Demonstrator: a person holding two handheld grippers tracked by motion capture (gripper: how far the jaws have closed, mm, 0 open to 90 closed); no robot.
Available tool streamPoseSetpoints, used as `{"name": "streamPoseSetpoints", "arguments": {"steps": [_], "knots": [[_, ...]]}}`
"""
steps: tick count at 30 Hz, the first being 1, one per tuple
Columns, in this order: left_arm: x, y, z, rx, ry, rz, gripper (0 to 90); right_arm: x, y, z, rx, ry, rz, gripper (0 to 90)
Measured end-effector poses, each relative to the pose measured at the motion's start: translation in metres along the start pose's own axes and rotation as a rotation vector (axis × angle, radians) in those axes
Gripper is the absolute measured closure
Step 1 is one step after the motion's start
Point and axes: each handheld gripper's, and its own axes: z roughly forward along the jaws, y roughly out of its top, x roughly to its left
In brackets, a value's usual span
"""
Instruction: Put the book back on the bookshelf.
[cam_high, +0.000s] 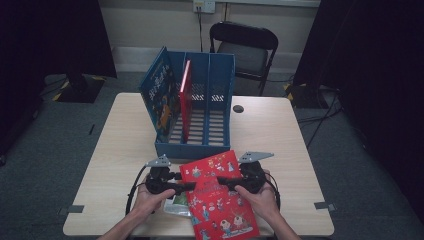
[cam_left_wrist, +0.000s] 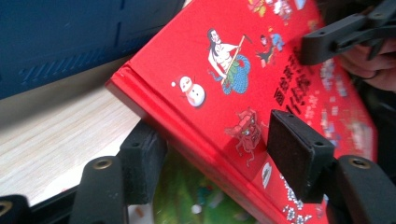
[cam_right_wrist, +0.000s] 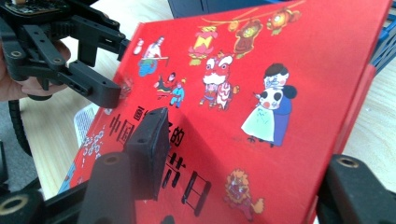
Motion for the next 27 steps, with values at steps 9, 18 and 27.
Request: {"name": "streamPoseSetpoints", "arguments": {"steps": [9, 18, 27], "knots": [[-0.005, 0.005, -0.008, -0.048, 0.004, -0.011, 43.8, 0.006, 0.004, -0.004, -0.018, -0.025, 0.030, 40.2], [-0.010, 0.018, -0.021, -0.091, -0.005, 0.001, 48.4, 0.013, 0.012, -0.011, -0.058, -0.034, 0.034, 39.8], [-0.020, 0.033, -0.034, -0.140, -0.016, 0.024, 55.9, 0.016, 0.022, -0.020, -0.104, -0.026, 0.028, 39.3]]}}
